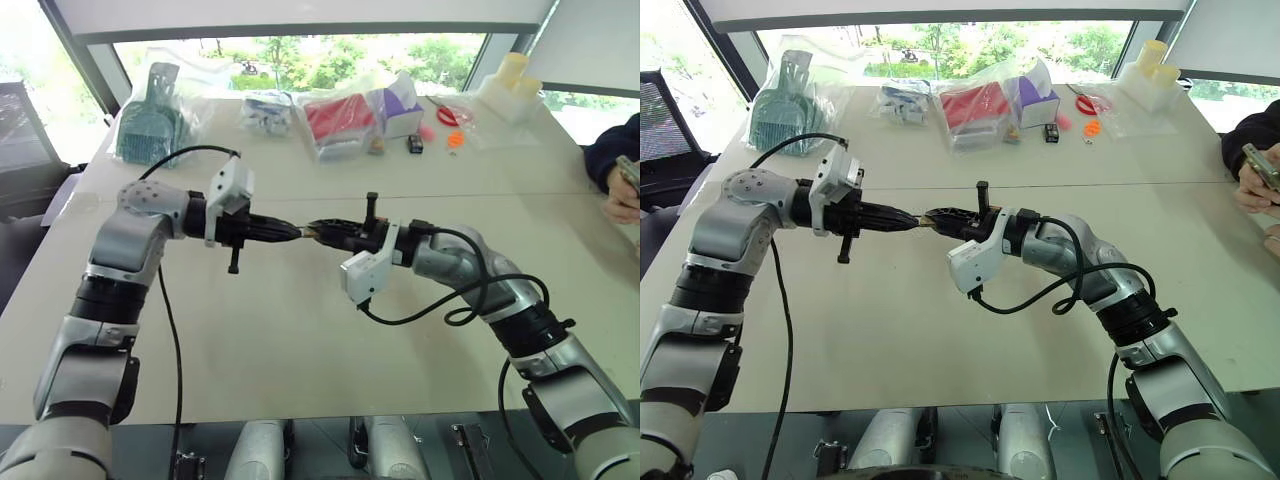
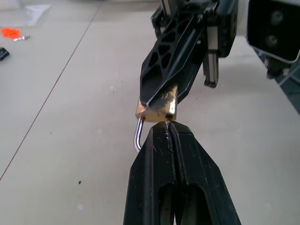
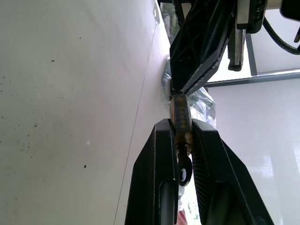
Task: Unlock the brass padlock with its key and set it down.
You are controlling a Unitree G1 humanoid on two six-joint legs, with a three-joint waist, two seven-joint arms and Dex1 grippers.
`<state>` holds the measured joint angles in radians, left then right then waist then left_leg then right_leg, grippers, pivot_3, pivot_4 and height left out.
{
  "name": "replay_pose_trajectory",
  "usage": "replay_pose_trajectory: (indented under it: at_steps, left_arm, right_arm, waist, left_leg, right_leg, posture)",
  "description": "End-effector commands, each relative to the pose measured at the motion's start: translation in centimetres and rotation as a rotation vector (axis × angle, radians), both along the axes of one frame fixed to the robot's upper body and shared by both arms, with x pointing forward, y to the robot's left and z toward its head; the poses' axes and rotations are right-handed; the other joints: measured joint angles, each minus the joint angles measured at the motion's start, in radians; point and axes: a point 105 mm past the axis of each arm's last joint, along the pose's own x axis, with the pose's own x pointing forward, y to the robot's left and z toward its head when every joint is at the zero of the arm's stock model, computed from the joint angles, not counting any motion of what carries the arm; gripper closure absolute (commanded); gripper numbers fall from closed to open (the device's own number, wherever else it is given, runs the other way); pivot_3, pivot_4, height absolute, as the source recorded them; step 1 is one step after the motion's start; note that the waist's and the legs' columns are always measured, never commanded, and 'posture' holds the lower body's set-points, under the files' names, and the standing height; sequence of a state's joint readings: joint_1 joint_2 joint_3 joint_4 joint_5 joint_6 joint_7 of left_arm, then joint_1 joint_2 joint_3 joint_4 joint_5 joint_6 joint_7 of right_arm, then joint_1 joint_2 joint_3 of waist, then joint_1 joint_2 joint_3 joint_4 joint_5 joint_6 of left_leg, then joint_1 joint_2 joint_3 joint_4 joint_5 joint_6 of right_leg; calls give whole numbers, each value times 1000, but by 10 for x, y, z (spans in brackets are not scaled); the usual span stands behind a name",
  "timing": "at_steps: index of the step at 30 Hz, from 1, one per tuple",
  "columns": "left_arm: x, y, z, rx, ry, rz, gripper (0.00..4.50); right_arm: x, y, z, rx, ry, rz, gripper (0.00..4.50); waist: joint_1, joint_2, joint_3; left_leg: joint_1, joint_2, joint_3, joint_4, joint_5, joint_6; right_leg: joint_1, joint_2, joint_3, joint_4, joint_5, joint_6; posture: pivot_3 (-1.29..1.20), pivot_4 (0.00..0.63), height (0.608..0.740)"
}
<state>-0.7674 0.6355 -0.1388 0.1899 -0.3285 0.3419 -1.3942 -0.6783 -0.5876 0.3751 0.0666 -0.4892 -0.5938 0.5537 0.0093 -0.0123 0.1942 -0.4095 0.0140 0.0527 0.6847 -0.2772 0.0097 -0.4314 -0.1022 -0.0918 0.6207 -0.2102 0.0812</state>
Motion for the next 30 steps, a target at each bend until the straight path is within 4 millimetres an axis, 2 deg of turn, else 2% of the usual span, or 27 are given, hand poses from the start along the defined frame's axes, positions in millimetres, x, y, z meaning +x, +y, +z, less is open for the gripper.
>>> replay_pose_trajectory:
  at_steps: [1, 6, 14, 18, 23, 27, 30]
  left_arm:
    - [9, 2, -8, 26, -35, 42, 4489]
    - [27, -3, 0, -74, -50, 119, 4489]
    - [23, 5, 6, -137, -24, 153, 4489]
    - [9, 18, -12, -52, 13, 148, 4489]
    - [6, 28, -21, -12, 10, 185, 4489]
    - [4, 33, -22, -9, 1, 213, 4489]
    - [3, 33, -19, -28, 1, 226, 4489]
  right_arm:
    - [-3, 1, 15, 36, -37, 13, 4500]
    - [-3, 1, 16, 38, -36, 13, 4500]
    - [-4, -1, 9, 37, -9, 0, 4500]
    - [-2, -1, 8, 34, -1, -3, 4500]
    - [5, -4, 5, 16, -4, -24, 4500]
    - [17, -13, -8, -23, 15, -74, 4500]
    - [26, -19, -26, -58, 70, -108, 4500]
  waist:
    - [0, 0, 0]
    - [1, 0, 0]
    - [-2, 0, 0]
    - [-7, 0, 0]
    - [-1, 0, 0]
    - [2, 0, 0]
    - [-1, 0, 0]
  left_leg:
    - [0, 0, 0, 0, 0, 0]
    - [0, 0, 1, 0, 0, 0]
    - [0, 0, 1, 0, 0, 0]
    - [1, 0, 0, 0, 0, 0]
    - [1, 0, 0, 0, 0, 0]
    - [1, 0, 0, 0, 0, 0]
    - [1, 0, 0, 0, 0, 0]
  right_leg:
    - [0, 0, 0, 0, 0, 0]
    - [0, 0, 0, 0, 0, 0]
    - [0, 0, 0, 0, 0, 0]
    - [0, 0, 1, 1, 0, 0]
    - [0, 0, 1, 2, 0, 0]
    - [0, 0, 1, 2, 0, 0]
    - [0, 0, 2, 2, 0, 0]
  posture:
    - [0, 150, 740]
    - [0, 150, 740]
    - [0, 150, 740]
    - [0, 150, 740]
    - [0, 150, 740]
    - [0, 150, 740]
    - [0, 150, 740]
